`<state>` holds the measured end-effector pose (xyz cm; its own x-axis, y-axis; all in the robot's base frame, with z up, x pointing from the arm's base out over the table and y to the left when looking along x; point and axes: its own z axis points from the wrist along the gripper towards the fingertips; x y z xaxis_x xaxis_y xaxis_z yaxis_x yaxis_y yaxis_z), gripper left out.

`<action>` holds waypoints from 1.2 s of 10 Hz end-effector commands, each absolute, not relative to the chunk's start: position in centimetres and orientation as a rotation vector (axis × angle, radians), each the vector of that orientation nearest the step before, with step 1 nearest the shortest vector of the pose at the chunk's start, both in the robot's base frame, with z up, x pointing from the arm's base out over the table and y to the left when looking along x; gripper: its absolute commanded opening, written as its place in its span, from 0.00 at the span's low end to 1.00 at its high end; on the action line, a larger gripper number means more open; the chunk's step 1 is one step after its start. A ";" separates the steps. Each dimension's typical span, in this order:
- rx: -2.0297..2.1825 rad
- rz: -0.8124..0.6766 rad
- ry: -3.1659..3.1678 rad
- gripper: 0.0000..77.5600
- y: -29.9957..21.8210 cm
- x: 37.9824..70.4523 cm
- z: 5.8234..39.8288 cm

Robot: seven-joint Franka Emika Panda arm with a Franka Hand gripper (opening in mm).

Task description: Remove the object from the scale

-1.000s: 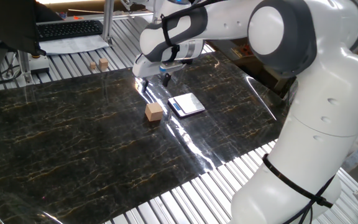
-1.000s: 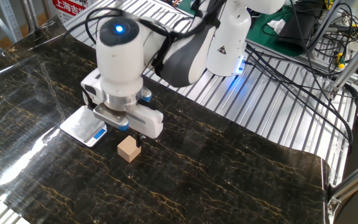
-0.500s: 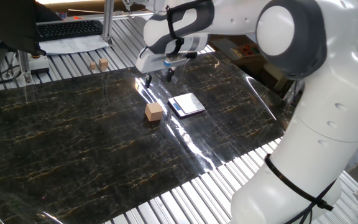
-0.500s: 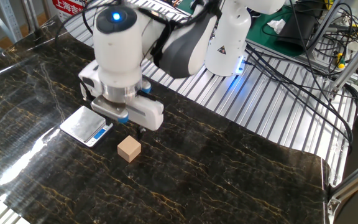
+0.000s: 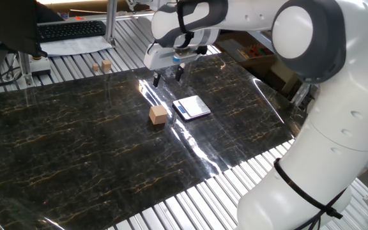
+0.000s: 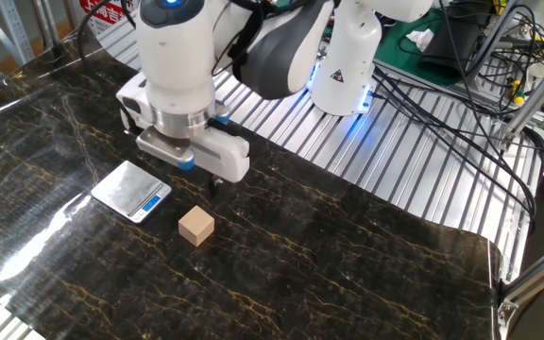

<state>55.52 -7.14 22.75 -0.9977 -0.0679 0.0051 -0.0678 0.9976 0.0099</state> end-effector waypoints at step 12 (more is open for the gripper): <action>0.039 0.013 -3.111 0.02 -5.3 54.2 24.6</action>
<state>54.39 -5.37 24.28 -0.9992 -0.0313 0.0258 -0.0314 0.9995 -0.0035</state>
